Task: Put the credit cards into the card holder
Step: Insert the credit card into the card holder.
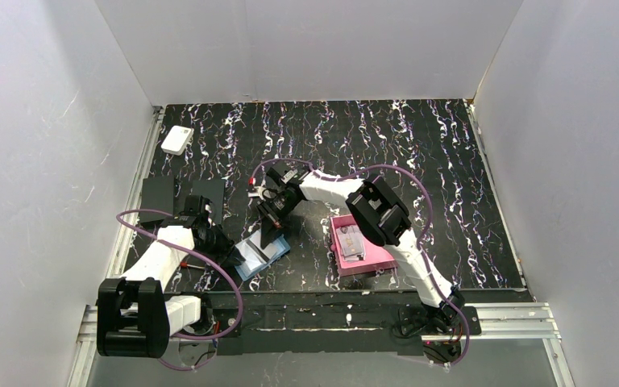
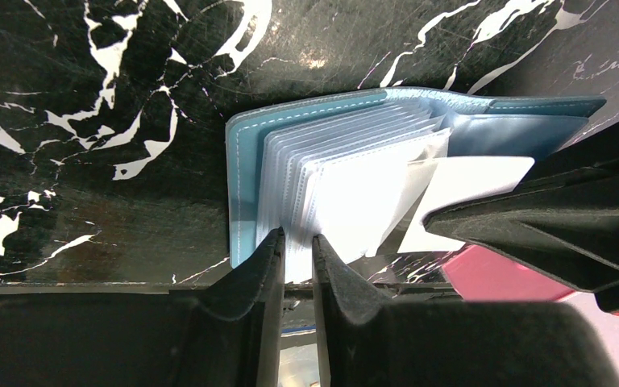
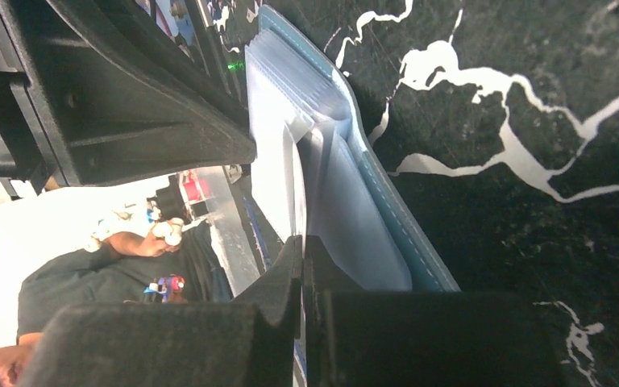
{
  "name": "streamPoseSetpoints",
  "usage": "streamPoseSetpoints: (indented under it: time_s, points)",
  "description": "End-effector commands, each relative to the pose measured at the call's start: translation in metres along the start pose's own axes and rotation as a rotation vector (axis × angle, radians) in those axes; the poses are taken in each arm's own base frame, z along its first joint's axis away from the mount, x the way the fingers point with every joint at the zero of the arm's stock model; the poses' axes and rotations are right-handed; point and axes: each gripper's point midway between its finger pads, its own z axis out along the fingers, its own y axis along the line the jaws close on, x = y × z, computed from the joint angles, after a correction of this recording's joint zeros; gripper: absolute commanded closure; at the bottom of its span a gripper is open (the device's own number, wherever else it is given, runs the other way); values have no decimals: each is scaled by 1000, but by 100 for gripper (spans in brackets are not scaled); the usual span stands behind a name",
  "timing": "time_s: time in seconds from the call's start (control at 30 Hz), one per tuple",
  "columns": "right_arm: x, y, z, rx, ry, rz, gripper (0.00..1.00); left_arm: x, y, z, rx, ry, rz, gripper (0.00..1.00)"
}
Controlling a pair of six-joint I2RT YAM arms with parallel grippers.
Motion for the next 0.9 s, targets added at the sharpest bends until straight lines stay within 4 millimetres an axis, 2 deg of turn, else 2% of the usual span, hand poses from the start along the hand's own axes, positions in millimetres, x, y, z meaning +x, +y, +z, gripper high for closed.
streamPoseSetpoints:
  time_s: [0.0,0.33,0.6,0.73,0.87]
  points:
    - [-5,-29,14,114,2,-91,99,-3,19,13,-70,-26,5,88]
    - [-22,-28,8,159,-37,-215,99,-3,19,13,-69,-27,5,88]
    - [-32,-18,7,132,-86,-275,99,-3,19,14,-65,-29,5,88]
    - [-39,-12,7,113,-118,-258,99,-2,19,14,-67,-25,5,88]
    - [-36,-11,10,80,-139,-210,99,-2,18,13,-61,-28,5,88]
